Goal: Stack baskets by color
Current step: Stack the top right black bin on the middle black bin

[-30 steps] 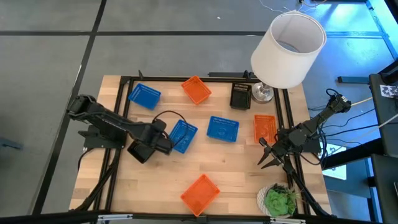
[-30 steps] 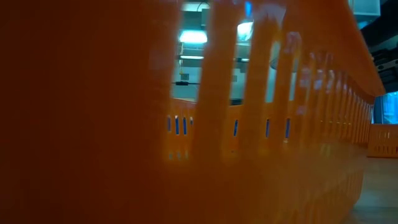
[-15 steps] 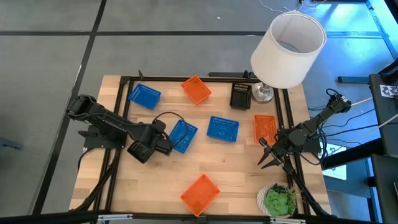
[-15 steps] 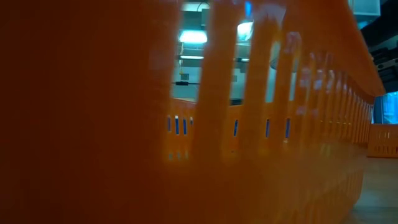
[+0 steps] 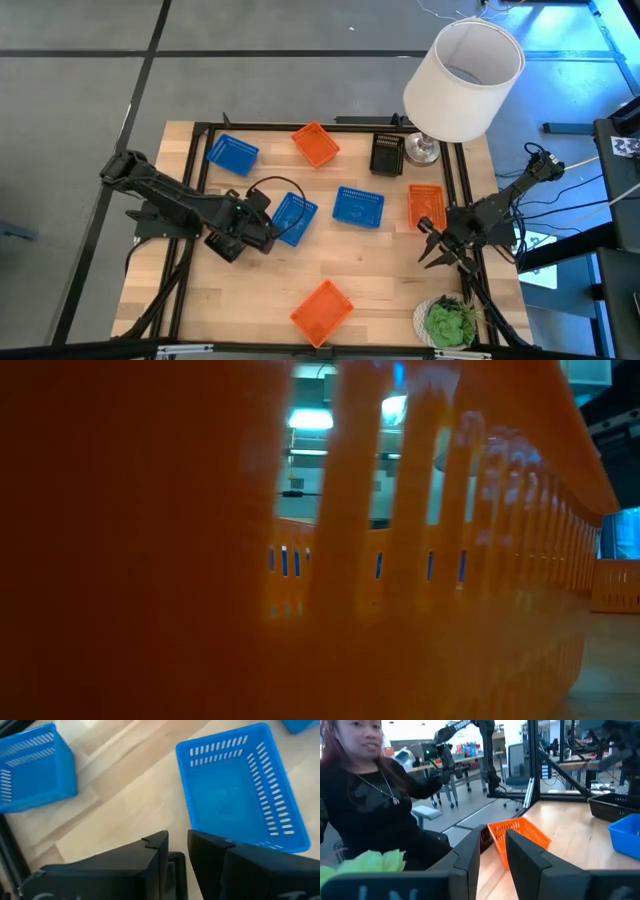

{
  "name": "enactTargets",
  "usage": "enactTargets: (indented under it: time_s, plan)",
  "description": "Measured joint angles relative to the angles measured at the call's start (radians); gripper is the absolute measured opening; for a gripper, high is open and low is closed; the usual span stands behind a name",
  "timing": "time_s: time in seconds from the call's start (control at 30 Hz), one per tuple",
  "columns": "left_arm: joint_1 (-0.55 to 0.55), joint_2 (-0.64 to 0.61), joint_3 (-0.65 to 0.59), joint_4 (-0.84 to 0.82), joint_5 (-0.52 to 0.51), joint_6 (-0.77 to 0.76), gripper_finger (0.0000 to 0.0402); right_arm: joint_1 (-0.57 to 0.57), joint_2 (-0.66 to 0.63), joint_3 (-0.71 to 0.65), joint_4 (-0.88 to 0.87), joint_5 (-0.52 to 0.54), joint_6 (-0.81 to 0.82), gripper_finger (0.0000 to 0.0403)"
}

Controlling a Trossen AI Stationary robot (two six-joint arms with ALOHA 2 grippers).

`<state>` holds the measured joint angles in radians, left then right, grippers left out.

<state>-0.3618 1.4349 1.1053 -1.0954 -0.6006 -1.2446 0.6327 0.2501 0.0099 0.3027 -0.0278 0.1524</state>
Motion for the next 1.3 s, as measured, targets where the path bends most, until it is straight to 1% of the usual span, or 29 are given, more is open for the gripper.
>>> enactTargets:
  time_s: [0.07, 0.1, 0.17, 0.27, 0.37, 0.43, 0.5, 0.63, 0.7, 0.8, 0.93, 1.07, 1.13, 1.2, 1.3]
  plan:
    - [-0.008, -0.001, 0.0, -0.004, -0.011, 0.0, 0.0064, 0.0, 0.001, 0.0, 0.031, 0.024, 0.002, 0.0094]
    - [-0.011, -0.001, 0.0, -0.007, -0.011, 0.0, 0.0064, 0.0, 0.0, 0.0, 0.052, 0.06, 0.009, 0.0094]
    - [-0.015, -0.001, 0.0, -0.012, -0.016, 0.0, 0.0064, 0.0, 0.0, 0.001, 0.101, 0.191, 0.027, 0.0094]
    - [-0.015, -0.001, 0.0, -0.02, -0.017, 0.0, 0.0064, 0.0, 0.0, 0.035, 0.091, 0.424, 0.001, 0.0094]
    - [-0.015, -0.001, 0.0, -0.023, -0.018, 0.0, 0.0064, 0.0, 0.006, 0.094, 0.015, 0.62, 0.003, 0.0094]
    - [-0.015, -0.001, 0.0, -0.023, -0.022, 0.0, 0.0064, 0.0, 0.018, 0.144, -0.051, 0.72, 0.002, 0.0094]
    - [-0.015, -0.001, 0.0, -0.023, -0.031, 0.0, 0.0064, 0.0, 0.038, 0.205, -0.12, 0.814, 0.044, 0.0094]
    - [-0.015, -0.001, 0.0, -0.019, -0.046, -0.002, 0.0064, -0.004, 0.099, 0.342, -0.277, 0.93, 0.156, 0.0094]
    - [-0.015, -0.001, 0.0, -0.019, -0.052, -0.002, 0.0064, -0.004, 0.14, 0.416, -0.39, 0.965, 0.161, 0.0094]
    - [-0.015, -0.001, 0.0, -0.019, -0.053, -0.002, 0.0064, -0.016, 0.216, 0.518, -0.507, 1.024, 0.189, 0.0094]
    - [-0.015, -0.001, 0.0, -0.019, -0.052, -0.001, 0.0064, -0.068, 0.323, 0.654, -0.689, 1.037, 0.267, 0.0094]
    - [-0.015, -0.001, 0.0, -0.018, -0.04, -0.001, 0.0064, -0.157, 0.428, 0.788, -0.927, 0.995, 0.431, 0.0094]
    - [-0.021, -0.001, 0.0, -0.018, -0.039, -0.001, 0.0064, -0.217, 0.484, 0.854, -1.039, 0.944, 0.519, 0.0094]
    - [-0.029, -0.001, 0.0, -0.018, -0.039, -0.001, 0.0064, -0.286, 0.542, 0.911, -1.136, 0.867, 0.574, 0.0094]
    - [-0.045, -0.001, 0.0, -0.018, -0.037, -0.004, 0.0064, -0.399, 0.63, 0.973, -1.227, 0.727, 0.571, 0.0094]
